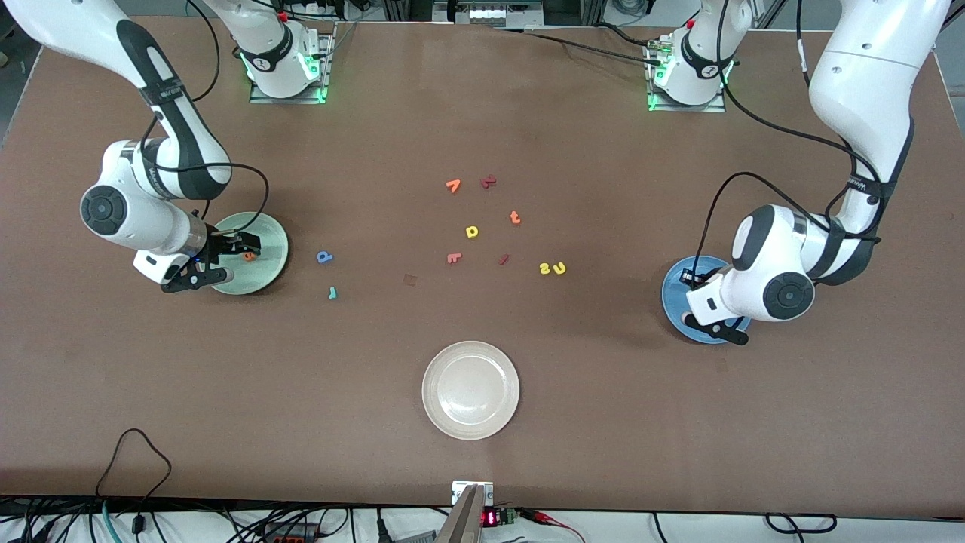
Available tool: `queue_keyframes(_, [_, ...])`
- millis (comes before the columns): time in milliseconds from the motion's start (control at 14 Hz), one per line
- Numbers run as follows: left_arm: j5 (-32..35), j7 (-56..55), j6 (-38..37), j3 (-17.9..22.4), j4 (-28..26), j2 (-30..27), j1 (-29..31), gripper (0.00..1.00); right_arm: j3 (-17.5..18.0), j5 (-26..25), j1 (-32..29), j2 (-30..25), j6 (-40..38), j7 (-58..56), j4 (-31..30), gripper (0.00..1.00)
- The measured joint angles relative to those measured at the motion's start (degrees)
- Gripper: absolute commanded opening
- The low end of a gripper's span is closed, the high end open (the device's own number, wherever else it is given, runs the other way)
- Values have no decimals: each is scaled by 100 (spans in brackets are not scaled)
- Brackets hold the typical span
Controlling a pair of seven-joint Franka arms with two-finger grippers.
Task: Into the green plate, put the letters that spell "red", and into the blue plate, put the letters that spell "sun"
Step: 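Place the e on the green plate while the left gripper places the n, then grasp the blue p with the right gripper while the left gripper grasps the u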
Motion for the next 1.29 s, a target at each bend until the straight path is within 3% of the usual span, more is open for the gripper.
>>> queue_keyframes(214, [0,25,-39,-39,161,21,27,100,442,13,164,-438,-42,493,-5,100])
queue_keyframes(357, [-2,25,-470,-223,479,-2,31,100,758,13,256,-532,-41,859,-15,100])
queue_keyframes(500, [-114,0,-1121,-587,967,-57,19,100,815,13,350,-530,-23,955,-50,97])
queue_keyframes(643, [-699,-39,-1346,-747,1256,-120,-72,100,816,13,378,-461,73,957,-90,97])
queue_keyframes(857, [-1149,-660,-908,-764,1274,6,-427,100,817,13,546,-121,465,957,-147,96])
queue_keyframes(1214, [-1149,-3093,61,-740,1261,578,-861,100,809,13,609,394,856,958,-184,93])
queue_keyframes(1286, [-1149,-3738,116,-736,1261,634,-967,100,809,13,611,474,942,958,-214,87])
